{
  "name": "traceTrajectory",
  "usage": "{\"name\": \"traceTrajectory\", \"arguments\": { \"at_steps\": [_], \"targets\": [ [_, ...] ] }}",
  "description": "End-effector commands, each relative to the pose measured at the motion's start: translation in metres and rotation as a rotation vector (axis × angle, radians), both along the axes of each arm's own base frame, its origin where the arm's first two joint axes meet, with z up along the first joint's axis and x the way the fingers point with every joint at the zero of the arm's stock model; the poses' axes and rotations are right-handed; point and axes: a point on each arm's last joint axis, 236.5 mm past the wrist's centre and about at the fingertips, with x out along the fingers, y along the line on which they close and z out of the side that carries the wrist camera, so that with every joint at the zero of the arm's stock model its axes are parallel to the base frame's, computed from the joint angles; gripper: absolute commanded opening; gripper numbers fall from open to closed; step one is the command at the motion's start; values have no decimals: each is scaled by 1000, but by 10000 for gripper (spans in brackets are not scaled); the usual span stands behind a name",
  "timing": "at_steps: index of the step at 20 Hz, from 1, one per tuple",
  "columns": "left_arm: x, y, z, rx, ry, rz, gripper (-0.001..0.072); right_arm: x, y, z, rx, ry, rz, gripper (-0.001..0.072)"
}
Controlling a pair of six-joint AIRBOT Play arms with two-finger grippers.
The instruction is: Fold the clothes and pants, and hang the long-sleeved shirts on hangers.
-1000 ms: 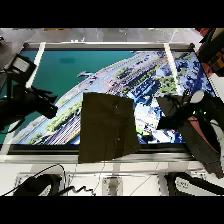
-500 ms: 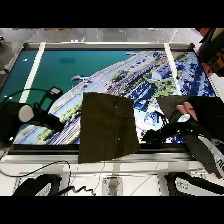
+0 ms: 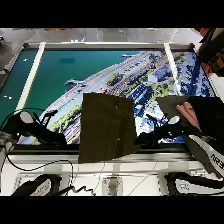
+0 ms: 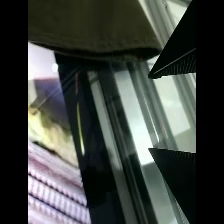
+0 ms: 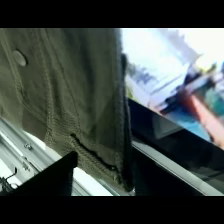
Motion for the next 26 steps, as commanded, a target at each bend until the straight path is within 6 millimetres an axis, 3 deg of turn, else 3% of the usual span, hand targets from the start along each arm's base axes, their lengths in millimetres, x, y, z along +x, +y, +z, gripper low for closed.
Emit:
{"name": "traceTrajectory", "arguments": {
  "at_steps": [1,2,4,5,7,11,14,15,17,18,20,22,24,26],
  "targets": [
    [-24,-30,-9,-178,45,-5,493,-5,6,-7,17,-8,48,374],
    [-31,-39,-13,-219,58,0,475,-3,11,-4,41,-24,48,324],
    [-41,-55,-20,-290,76,16,464,1,19,1,83,-52,49,77],
    [-45,-63,-22,-330,79,20,464,2,20,2,94,-66,58,27],
    [-48,-71,-28,-361,63,21,460,3,20,2,96,-76,63,26],
    [-41,-66,-52,-270,-6,11,460,10,22,5,102,-94,50,26],
    [-36,-76,-55,-262,-32,1,455,23,24,15,108,-146,43,26],
    [-37,-83,-53,-277,-29,-10,378,29,25,21,111,-171,43,25],
    [-41,-96,-50,-301,-27,-39,37,43,28,38,124,-238,38,26],
    [-42,-105,-46,-329,-38,-67,18,50,31,48,128,-277,47,25],
    [-41,-118,-37,-387,-76,-132,17,58,40,69,139,-358,84,26],
    [-28,-123,-17,-419,-107,-166,16,66,52,99,156,-461,128,26],
    [5,-125,24,-449,-220,-212,16,80,63,139,175,-596,161,26],
    [55,-119,89,-437,-441,-236,16,99,66,191,188,-747,158,26]
  ]
}}
